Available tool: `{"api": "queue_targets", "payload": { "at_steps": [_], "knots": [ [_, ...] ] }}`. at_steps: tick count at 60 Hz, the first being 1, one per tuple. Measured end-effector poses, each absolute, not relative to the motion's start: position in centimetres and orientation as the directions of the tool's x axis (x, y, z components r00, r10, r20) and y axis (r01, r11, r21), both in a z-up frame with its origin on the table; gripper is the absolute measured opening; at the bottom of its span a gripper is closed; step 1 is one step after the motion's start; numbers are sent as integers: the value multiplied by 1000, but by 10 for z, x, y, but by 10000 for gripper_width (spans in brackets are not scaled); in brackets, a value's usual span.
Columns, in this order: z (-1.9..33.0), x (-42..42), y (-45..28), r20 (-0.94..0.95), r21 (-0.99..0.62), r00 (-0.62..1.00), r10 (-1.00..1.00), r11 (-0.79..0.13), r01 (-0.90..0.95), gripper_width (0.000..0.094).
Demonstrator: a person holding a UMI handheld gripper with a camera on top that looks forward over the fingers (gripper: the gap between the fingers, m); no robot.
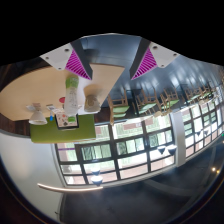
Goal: Pour water
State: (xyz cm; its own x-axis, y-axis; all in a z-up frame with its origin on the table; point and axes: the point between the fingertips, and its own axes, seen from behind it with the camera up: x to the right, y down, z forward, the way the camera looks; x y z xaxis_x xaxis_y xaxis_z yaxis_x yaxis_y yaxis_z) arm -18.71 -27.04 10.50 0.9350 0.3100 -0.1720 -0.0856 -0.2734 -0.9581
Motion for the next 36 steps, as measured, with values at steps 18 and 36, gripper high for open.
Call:
{"api": "queue_targets", "payload": {
  "at_steps": [18,36],
  "knots": [
    [95,-85,-238,-90,-978,985,147,-200,-60,820],
    [97,-62,-122,-15,-995,995,98,-98,-5,821]
  ]
}}
